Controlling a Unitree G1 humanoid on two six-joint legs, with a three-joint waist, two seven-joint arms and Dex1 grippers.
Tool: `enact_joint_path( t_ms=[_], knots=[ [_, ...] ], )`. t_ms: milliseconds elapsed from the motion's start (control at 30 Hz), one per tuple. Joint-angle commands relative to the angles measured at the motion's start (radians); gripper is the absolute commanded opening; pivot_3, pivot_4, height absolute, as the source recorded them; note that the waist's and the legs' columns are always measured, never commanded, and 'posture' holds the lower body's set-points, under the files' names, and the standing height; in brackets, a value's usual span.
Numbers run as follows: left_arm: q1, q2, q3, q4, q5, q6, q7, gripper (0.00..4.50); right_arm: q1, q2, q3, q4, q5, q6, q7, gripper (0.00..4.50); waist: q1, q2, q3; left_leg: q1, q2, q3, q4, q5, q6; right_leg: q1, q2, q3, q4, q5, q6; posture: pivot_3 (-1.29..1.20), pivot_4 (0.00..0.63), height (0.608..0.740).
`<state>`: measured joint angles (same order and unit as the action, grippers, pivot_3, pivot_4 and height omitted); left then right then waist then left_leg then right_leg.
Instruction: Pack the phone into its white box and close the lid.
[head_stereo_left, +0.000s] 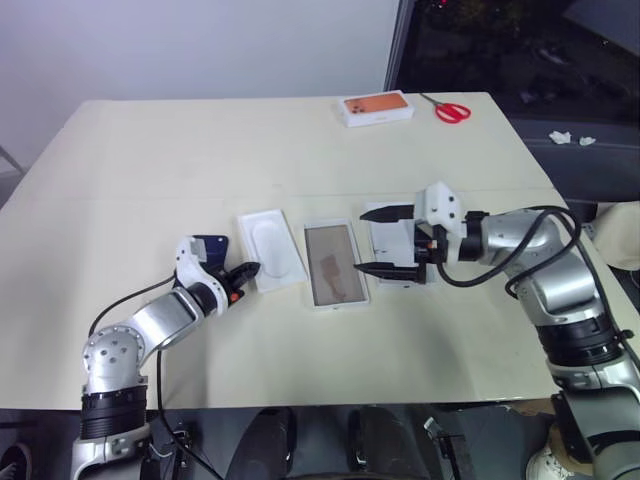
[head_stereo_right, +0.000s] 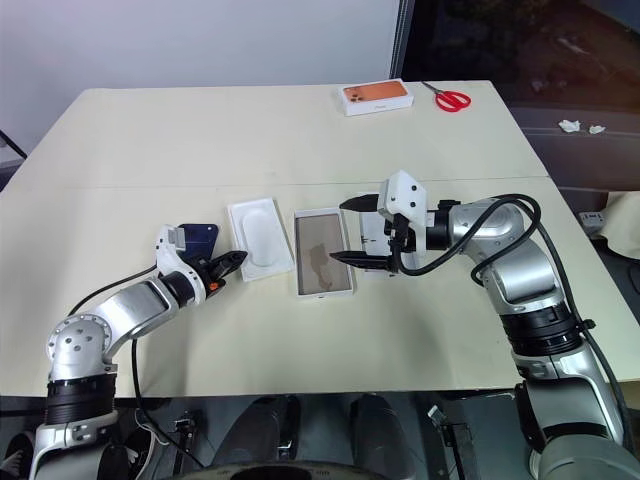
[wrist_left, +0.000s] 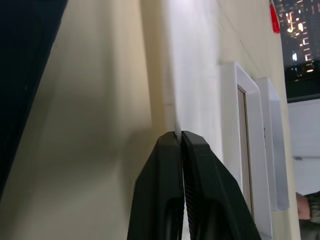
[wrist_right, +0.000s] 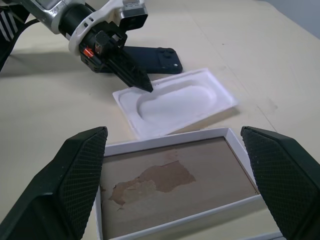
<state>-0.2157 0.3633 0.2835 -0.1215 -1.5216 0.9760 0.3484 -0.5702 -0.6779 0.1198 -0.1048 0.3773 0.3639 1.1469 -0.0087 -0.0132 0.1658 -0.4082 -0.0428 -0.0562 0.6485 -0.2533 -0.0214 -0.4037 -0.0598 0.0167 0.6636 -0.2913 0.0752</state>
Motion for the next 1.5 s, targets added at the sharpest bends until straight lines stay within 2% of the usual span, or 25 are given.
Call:
enact_joint_path(
  t_ms=[33, 167, 367, 500, 600, 733, 900, 1133, 1367, 1400, 1433, 1500],
  knots=[
    [0.001, 0.001, 0.012, -0.015, -0.028, 0.0, -0.012, 0.04, -0.01, 0.001, -0.028, -0.025, 0.013, -0.016, 0.0, 4.5, 0.0, 0.0, 0.0, 0.0, 0.0, 0.0, 0.0, 0.0, 0.0, 0.0, 0.0, 0.0, 0.0, 0.0, 0.0, 0.0, 0.15, 0.74],
    [0.012, 0.04, 0.033, -0.014, -0.082, 0.026, -0.043, 0.04, -0.006, -0.001, -0.035, -0.023, 0.02, -0.009, -0.001, 4.5, -0.001, 0.0, 0.0, 0.0, 0.0, 0.0, 0.0, 0.0, 0.0, 0.0, 0.0, 0.0, 0.0, 0.0, 0.0, 0.0, 0.15, 0.74],
    [0.018, 0.212, 0.096, 0.015, -0.239, 0.105, -0.188, 0.04, 0.007, -0.034, -0.123, -0.027, 0.184, 0.16, 0.046, 4.5, -0.002, 0.0, 0.0, 0.0, 0.0, -0.001, 0.0, 0.0, 0.0, -0.001, 0.0, 0.0, 0.0, 0.0, 0.0, 0.0, 0.15, 0.74],
    [0.006, 0.285, 0.059, 0.01, -0.368, 0.134, -0.207, 0.04, 0.036, -0.066, -0.125, -0.028, 0.188, 0.156, 0.087, 4.5, 0.001, 0.0, 0.0, 0.0, 0.0, -0.001, 0.0, -0.001, 0.001, 0.0, -0.001, 0.0, -0.001, 0.0, 0.0, 0.0, 0.15, 0.74],
    [-0.008, 0.301, 0.02, 0.0, -0.375, 0.126, -0.199, 0.04, 0.047, -0.07, -0.118, -0.021, 0.169, 0.133, 0.091, 4.5, 0.0, 0.0, 0.0, 0.0, 0.0, -0.001, 0.0, -0.001, 0.001, 0.0, -0.001, 0.0, -0.001, 0.0, 0.0, 0.0, 0.15, 0.74],
    [-0.079, 0.183, -0.101, -0.045, -0.321, 0.039, -0.072, 0.04, 0.073, -0.075, -0.113, 0.003, 0.13, 0.09, 0.088, 4.5, 0.006, 0.0, 0.0, 0.0, 0.0, -0.001, 0.0, -0.001, 0.001, 0.0, -0.001, -0.001, -0.001, 0.0, 0.0, 0.0, 0.15, 0.74],
    [-0.065, 0.088, -0.154, -0.082, -0.291, -0.03, 0.01, 0.04, 0.085, -0.073, -0.114, 0.008, 0.112, 0.067, 0.083, 4.5, -0.001, -0.001, 0.0, -0.001, 0.0, 0.0, 0.0, -0.001, 0.001, 0.0, -0.001, 0.001, -0.002, 0.0, 0.0, 0.0, 0.15, 0.74],
    [-0.052, 0.041, -0.203, -0.102, -0.266, -0.056, 0.051, 0.04, 0.081, -0.062, -0.111, 0.007, 0.102, 0.058, 0.071, 4.5, 0.0, -0.001, 0.0, 0.0, 0.0, 0.0, 0.0, 0.0, 0.001, 0.0, 0.0, 0.001, 0.0, 0.0, 0.0, 0.0, 0.15, 0.74],
    [-0.053, 0.034, -0.236, -0.105, -0.25, -0.048, 0.041, 0.04, 0.074, -0.055, -0.104, 0.009, 0.092, 0.049, 0.059, 4.5, 0.001, -0.001, 0.0, 0.0, 0.0, 0.0, 0.0, 0.0, 0.0, 0.0, 0.0, 0.001, 0.0, 0.0, 0.0, 0.0, 0.15, 0.74],
    [-0.055, 0.035, -0.243, -0.107, -0.237, -0.045, 0.033, 0.63, 0.074, -0.055, -0.103, 0.008, 0.091, 0.049, 0.058, 4.5, 0.0, -0.001, 0.0, 0.0, 0.0, 0.0, 0.0, 0.0, 0.0, 0.0, 0.0, 0.001, 0.0, 0.0, 0.0, 0.0, 0.15, 0.74],
    [-0.055, 0.031, -0.248, -0.108, -0.245, -0.044, 0.033, 0.9, 0.075, -0.054, -0.102, 0.007, 0.09, 0.048, 0.057, 4.5, 0.0, -0.001, 0.0, 0.0, 0.0, 0.0, 0.0, 0.0, 0.0, 0.0, 0.0, 0.001, 0.0, 0.0, 0.0, 0.0, 0.15, 0.74],
    [-0.058, 0.029, -0.254, -0.11, -0.249, -0.042, 0.034, 1.86, 0.076, -0.053, -0.101, 0.004, 0.09, 0.049, 0.056, 4.5, 0.001, -0.001, 0.0, 0.0, 0.0, 0.0, 0.0, 0.0, 0.0, 0.0, 0.0, 0.001, 0.0, 0.0, 0.0, 0.0, 0.15, 0.74]
  ],
)
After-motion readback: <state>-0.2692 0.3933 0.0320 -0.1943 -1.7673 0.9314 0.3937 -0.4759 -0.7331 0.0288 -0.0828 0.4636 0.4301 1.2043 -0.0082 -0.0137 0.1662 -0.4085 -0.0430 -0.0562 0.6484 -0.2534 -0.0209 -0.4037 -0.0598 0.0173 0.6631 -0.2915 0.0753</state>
